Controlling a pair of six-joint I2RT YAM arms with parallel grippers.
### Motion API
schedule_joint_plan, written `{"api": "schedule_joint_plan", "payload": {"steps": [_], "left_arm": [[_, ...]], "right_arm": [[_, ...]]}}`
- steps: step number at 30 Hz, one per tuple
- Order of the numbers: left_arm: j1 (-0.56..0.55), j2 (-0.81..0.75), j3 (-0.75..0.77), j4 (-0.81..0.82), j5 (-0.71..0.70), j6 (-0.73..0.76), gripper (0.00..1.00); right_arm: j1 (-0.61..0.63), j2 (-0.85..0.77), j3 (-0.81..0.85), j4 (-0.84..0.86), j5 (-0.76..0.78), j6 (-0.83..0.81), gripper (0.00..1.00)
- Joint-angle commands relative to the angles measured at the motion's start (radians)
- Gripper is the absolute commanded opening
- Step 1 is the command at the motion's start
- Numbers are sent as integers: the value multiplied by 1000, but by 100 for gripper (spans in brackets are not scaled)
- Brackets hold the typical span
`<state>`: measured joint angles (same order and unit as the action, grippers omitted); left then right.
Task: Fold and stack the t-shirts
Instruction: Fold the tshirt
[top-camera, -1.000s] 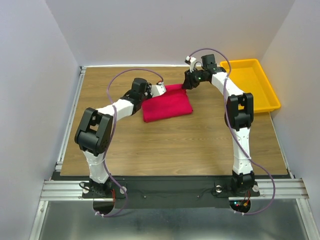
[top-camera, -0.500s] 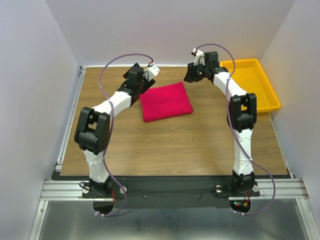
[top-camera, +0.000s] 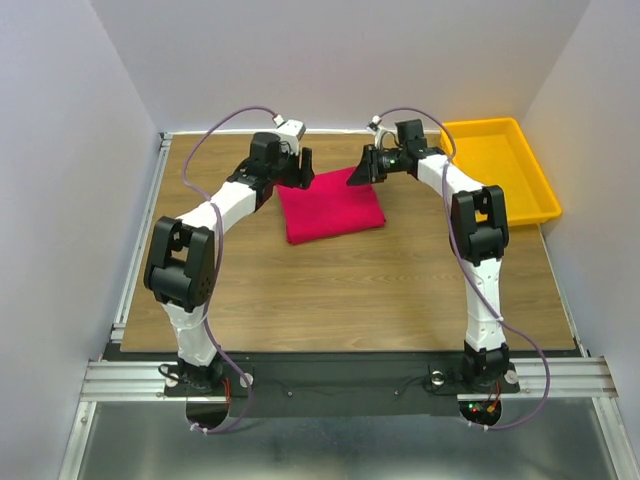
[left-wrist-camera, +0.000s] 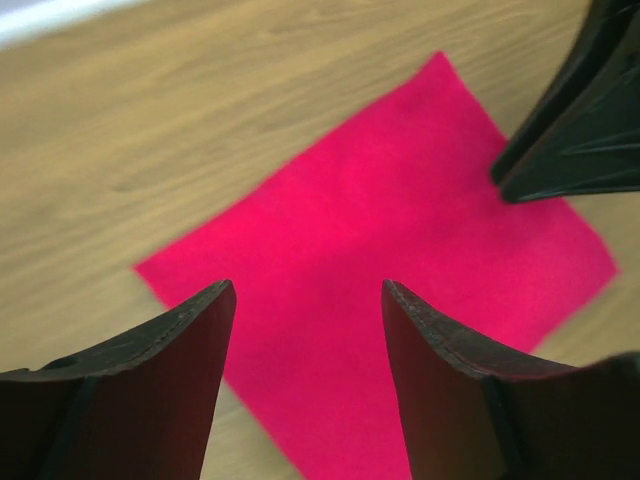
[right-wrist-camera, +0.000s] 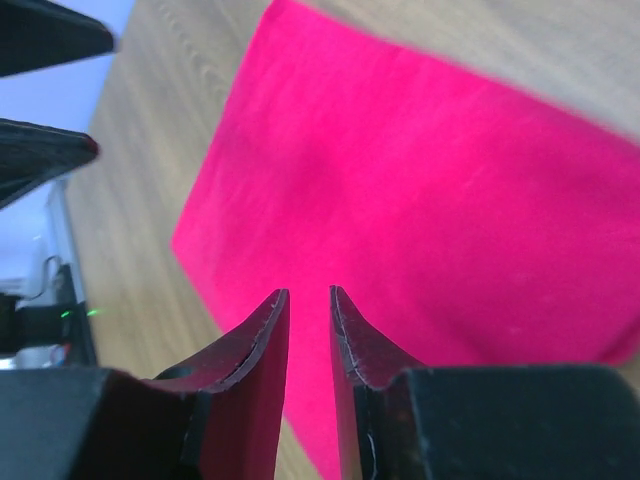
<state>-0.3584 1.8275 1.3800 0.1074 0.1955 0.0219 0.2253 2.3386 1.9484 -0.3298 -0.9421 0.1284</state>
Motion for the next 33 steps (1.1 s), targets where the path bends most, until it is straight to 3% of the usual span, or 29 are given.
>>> {"api": "schedule_joint_plan", "payload": {"steps": [1, 12, 22, 29, 33], "left_arm": [[13, 10, -70, 104, 202, -256, 70], [13, -37, -417, 438, 426, -505, 68], [25, 39, -490, 428, 357, -545, 63], [29, 49, -518, 359, 280, -513, 63], [29, -52, -474, 350, 283, -433, 66]], "right_arm": [[13, -19, -61, 29, -110, 37, 28], [17, -108, -324, 26, -121, 16, 23], [11, -82, -345, 5, 97, 10, 24], [2, -99, -329, -23, 95, -47, 28], [-10, -143, -261, -60, 34, -104, 32]]}}
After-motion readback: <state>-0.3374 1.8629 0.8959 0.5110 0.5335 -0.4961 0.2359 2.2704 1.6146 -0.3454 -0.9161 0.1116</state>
